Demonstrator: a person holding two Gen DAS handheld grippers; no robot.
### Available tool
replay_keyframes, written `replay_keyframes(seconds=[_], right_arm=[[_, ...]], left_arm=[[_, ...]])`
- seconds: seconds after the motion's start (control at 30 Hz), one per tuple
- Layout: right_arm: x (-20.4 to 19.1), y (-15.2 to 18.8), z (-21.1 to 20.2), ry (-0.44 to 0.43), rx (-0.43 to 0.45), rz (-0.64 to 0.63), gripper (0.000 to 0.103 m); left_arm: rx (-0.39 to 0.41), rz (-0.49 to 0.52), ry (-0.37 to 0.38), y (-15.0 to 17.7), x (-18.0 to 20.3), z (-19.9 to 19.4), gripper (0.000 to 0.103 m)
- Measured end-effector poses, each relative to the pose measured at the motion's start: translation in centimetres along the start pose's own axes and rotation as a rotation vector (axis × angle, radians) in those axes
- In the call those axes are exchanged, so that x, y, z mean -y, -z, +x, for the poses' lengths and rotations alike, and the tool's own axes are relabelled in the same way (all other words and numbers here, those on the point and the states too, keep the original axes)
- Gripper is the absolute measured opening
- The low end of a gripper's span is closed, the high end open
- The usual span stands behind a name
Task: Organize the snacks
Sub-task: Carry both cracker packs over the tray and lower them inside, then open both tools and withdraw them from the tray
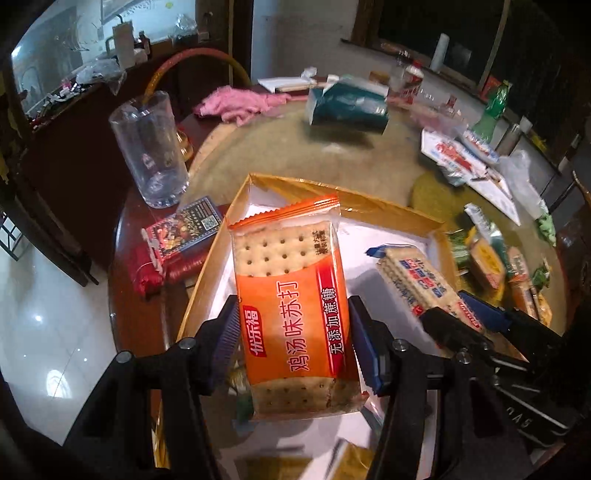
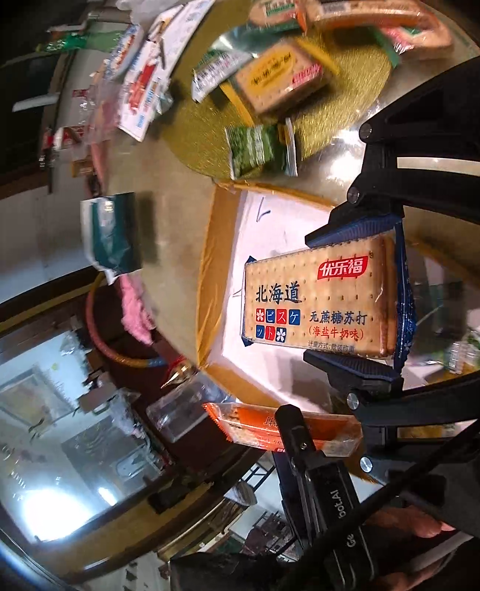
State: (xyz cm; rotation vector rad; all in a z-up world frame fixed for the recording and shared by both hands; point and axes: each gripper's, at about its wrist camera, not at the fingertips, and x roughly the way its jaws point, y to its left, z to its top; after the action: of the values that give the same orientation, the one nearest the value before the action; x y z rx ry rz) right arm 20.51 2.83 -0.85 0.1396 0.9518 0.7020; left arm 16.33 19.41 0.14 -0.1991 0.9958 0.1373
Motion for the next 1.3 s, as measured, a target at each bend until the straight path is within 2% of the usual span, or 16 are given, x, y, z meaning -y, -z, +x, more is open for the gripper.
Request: replay_keyframes(seconds=[0.2, 0.3, 0.43, 0.53, 0.67, 0.73, 0.87, 0.97, 1.17, 1.3], right_arm=[[-0.3, 0.1, 2.3, 0.065, -0.035, -0.013, 0.055], [-0.2, 0.1, 2.4, 0.049, -0.040, -0.007, 0.056], [0.4, -0.1, 2.3, 0.002, -0.047, 0.028, 0.060], [0.5, 0.0, 0.3, -0.075, -0.018, 0.044, 0.062], [0.4, 1.6, -3.6, -0.111, 0.042, 0.021, 0.067], [0.7, 3.4, -5.7, -0.137, 0.057, 0.014, 0.069], [1.7, 6.7, -8.3, -0.092, 0.070, -0.003, 0.069], [3.9, 9.2, -9.9, -0.042, 0.078, 0.037, 0.069], [8.2, 12.5, -12.4, 0.098, 0.063, 0.114, 0.069], [10.5, 14.1, -13.9, 0.133, 0.060, 0.158, 0.069]], left_arm=[[-0.074, 0.029, -0.037, -0.4, -0.5, 3.8, 0.059], [-0.121, 0.030, -0.033, -0.3, -0.9, 5.4, 0.059], [-0.141, -0.027, 0.020, -0.2, -1.9, 5.4, 0.070], [-0.087, -0.054, 0.033, 0.4, -2.1, 3.4, 0.080], [0.018, -0.065, -0.024, 2.7, -0.9, -0.8, 0.080], [0.079, -0.053, -0.012, 4.7, 0.5, -3.2, 0.083], [0.113, 0.010, 0.015, 8.4, 4.2, -5.6, 0.084], [0.089, 0.031, 0.066, 10.5, 6.9, -6.2, 0.084], [0.076, 0.124, 0.072, 12.4, 12.0, -6.8, 0.084], [0.060, 0.137, 0.091, 13.6, 13.9, -7.1, 0.084]])
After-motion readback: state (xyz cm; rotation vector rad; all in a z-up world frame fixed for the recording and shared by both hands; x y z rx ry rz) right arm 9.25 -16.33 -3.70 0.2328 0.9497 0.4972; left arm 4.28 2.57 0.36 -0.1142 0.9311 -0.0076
